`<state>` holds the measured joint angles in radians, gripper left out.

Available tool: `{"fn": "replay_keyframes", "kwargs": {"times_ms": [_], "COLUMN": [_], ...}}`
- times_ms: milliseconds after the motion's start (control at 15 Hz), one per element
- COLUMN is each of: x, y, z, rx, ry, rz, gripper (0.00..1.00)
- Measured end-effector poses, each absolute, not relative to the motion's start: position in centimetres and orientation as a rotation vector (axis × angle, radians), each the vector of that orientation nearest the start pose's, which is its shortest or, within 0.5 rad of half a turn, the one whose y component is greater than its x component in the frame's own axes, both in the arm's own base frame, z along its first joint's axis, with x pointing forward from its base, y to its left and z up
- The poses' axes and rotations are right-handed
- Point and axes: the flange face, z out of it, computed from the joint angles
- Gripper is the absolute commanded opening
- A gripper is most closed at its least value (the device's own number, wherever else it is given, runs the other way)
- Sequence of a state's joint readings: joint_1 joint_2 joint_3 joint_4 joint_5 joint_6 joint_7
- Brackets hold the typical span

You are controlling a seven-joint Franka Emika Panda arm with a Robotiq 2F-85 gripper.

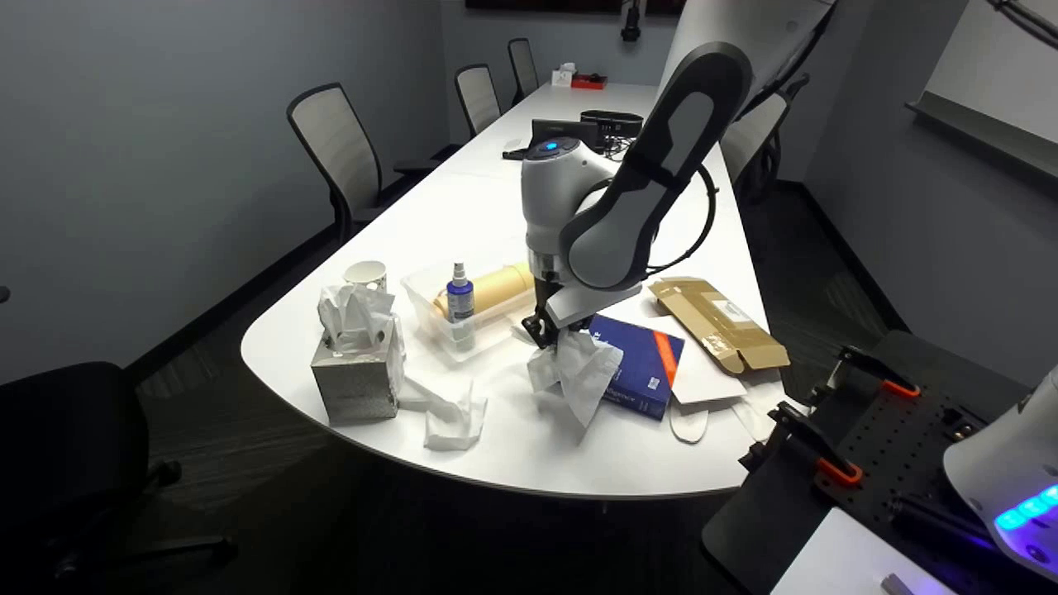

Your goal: Use the white napkin to wipe the blue book cover.

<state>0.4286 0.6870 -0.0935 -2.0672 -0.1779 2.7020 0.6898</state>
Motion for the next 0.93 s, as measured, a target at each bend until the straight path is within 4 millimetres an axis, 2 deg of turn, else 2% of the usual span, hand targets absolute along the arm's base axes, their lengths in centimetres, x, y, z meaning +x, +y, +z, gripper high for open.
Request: {"fn": "replay_keyframes", "kwargs": {"times_ms": [200, 333, 600, 667, 733, 867, 933], "x": [52.3, 51.3, 49.8, 49.7, 49.5, 49.4, 49.5], "y": [22.7, 24.4, 25.5, 25.5, 25.4, 25.4, 25.5], "z": [9.4, 9.3, 7.9, 7.5, 7.0, 6.3, 6.2], "rx": [-3.223, -3.184, -3.155, -3.157, -3.159, -3.160, -3.159], "ry": [0.083, -0.006, -0.087, -0.094, -0.097, -0.104, -0.119], "rz": [0.005, 0.048, 0.118, 0.129, 0.139, 0.153, 0.154], "gripper": [0.03, 0.03, 0.03, 0.18, 0.41, 0.45, 0.51]}}
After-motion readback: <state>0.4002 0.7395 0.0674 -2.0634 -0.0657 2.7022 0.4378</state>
